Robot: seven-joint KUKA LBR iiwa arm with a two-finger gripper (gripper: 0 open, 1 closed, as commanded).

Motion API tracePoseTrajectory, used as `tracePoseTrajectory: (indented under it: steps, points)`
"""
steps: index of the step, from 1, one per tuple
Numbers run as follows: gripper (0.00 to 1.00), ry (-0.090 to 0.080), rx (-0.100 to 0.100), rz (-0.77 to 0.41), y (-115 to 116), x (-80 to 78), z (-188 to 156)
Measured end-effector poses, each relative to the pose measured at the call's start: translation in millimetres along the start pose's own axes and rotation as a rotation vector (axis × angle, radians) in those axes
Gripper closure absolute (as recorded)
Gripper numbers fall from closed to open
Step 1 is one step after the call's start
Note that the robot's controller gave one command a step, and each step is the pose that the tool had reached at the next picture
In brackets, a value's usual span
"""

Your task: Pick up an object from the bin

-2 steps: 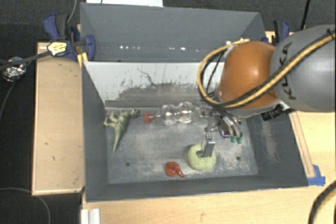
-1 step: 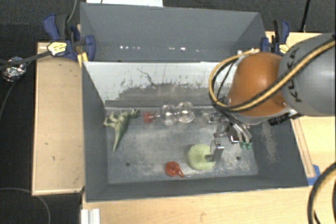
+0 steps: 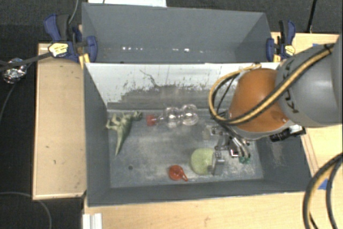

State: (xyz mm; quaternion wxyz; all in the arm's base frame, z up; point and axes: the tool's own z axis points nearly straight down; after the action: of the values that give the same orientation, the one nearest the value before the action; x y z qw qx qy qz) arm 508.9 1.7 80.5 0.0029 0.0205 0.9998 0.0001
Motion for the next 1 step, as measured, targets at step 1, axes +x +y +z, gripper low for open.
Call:
tracePoseTrajectory:
  steps: [1]
  points:
    - [0.0,0.003,0.0,0.012,4.3,3.1,8.2]
